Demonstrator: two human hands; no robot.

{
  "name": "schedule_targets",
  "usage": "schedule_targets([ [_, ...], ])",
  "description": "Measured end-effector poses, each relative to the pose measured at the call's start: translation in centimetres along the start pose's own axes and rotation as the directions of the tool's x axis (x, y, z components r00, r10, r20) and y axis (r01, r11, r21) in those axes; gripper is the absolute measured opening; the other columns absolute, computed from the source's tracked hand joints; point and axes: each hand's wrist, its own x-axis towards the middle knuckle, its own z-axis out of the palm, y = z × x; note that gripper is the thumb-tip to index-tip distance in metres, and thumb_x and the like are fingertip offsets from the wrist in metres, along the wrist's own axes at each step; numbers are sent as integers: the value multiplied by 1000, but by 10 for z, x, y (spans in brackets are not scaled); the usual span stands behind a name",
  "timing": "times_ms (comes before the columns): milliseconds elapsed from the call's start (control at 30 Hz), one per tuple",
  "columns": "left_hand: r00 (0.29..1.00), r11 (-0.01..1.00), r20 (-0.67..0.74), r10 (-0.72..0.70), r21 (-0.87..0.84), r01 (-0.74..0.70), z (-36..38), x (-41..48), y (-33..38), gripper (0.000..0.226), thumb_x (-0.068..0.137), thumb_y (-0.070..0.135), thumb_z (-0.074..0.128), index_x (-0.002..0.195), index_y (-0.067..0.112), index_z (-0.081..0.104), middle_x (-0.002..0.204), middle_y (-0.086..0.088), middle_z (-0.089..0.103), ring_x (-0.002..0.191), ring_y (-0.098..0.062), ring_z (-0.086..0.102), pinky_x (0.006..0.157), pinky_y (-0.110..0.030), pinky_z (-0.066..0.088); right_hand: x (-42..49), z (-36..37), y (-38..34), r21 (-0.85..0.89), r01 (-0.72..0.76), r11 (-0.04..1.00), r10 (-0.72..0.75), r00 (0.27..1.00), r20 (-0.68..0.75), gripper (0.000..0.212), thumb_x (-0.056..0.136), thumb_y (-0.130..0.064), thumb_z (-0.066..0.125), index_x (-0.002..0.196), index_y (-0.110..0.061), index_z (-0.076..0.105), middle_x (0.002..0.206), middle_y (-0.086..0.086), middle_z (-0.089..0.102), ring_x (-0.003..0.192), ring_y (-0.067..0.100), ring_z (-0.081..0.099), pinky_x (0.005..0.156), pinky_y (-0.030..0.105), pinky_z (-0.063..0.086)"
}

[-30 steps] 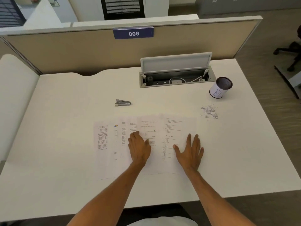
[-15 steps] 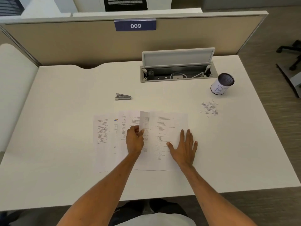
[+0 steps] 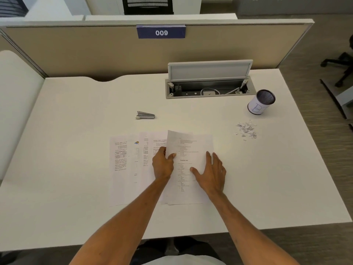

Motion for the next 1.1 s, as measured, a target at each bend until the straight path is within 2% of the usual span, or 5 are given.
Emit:
schedule_targets([
  [100,1000,1000,-4,24,15,-24,-3,3,-3,16,103,16,72,119,12,71,115,-2,79,101,-27,76,87,-35,58,9,-5,-5,99,-23,995,24,1000,-14,95,90,-64,69,164,-19,29,163,8,38,146,28,40,111,52,44],
  [300,997,997,-35,65,36,-64,-18,11,-11,14,108,17,65,120,14,71,117,-3,78,107,-28,75,95,-48,64,30,-13,-18,158,-99,982,101,995,-3,92,91,-51,75,162,-13,31,157,12,41,143,32,41,109,53,43],
  [567,989,900,-82,127,429,-80,-45,19,-35,41,104,24,70,143,15,63,163,-11,45,154,-35,40,124,-51,36,31,-4,-57,16,-116,993,115,992,42,70,84,-45,83,136,-11,50,132,11,48,121,31,52,87,46,52],
  [733,992,903,-29,123,418,-100,-51,21,-34,55,104,22,70,155,15,52,161,-9,46,147,-34,46,121,-49,41,30,0,-65,32,-163,986,162,986,25,63,85,-39,83,131,-11,52,131,10,47,121,31,51,83,47,51],
  [1100,982,908,-187,-3,410,81,-64,26,-35,70,99,26,74,158,6,42,159,-17,46,148,-40,43,118,-55,42,21,11,-91,81,-158,984,154,987,52,61,85,-29,84,129,-6,49,131,13,47,120,34,50,81,47,54],
])
